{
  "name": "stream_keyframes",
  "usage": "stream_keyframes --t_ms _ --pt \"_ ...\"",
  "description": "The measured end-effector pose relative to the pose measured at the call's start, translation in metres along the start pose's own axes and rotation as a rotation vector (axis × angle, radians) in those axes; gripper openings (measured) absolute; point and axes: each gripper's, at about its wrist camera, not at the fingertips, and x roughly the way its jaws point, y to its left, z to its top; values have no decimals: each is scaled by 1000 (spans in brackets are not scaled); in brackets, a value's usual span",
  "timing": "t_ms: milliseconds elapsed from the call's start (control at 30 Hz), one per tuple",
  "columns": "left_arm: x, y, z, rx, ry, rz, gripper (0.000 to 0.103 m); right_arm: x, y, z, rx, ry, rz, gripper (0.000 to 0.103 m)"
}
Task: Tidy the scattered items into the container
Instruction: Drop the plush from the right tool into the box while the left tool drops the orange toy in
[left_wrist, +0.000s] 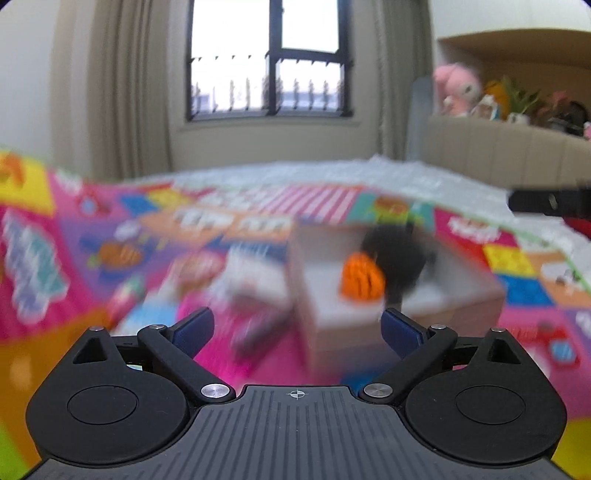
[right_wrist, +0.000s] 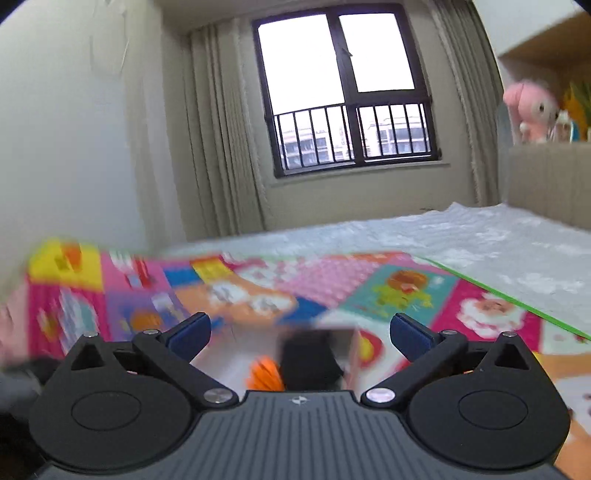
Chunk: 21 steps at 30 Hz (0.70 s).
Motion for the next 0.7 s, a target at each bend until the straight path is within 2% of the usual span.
stream_keyframes --t_ms 100,233,400,500,600,700 --pt "-10 15 -26 -11 41 54 101 -6 22 -39 -32 100 22 103" --pt "-17 39 -47 -55 80 119 103 -7 41 -73 36 232 102 103" --pt "-21 62 -62 -142 121 145 103 9 58 -91 160 361 163 103" --pt "-24 73 -70 -204 112 126 103 20 61 -102 226 424 145 103" --pt "-23 77 -74 -239 85 111 103 25 73 -104 175 451 107 103" --pt "-23 77 -75 -246 74 109 103 30 90 -99 34 492 77 103"
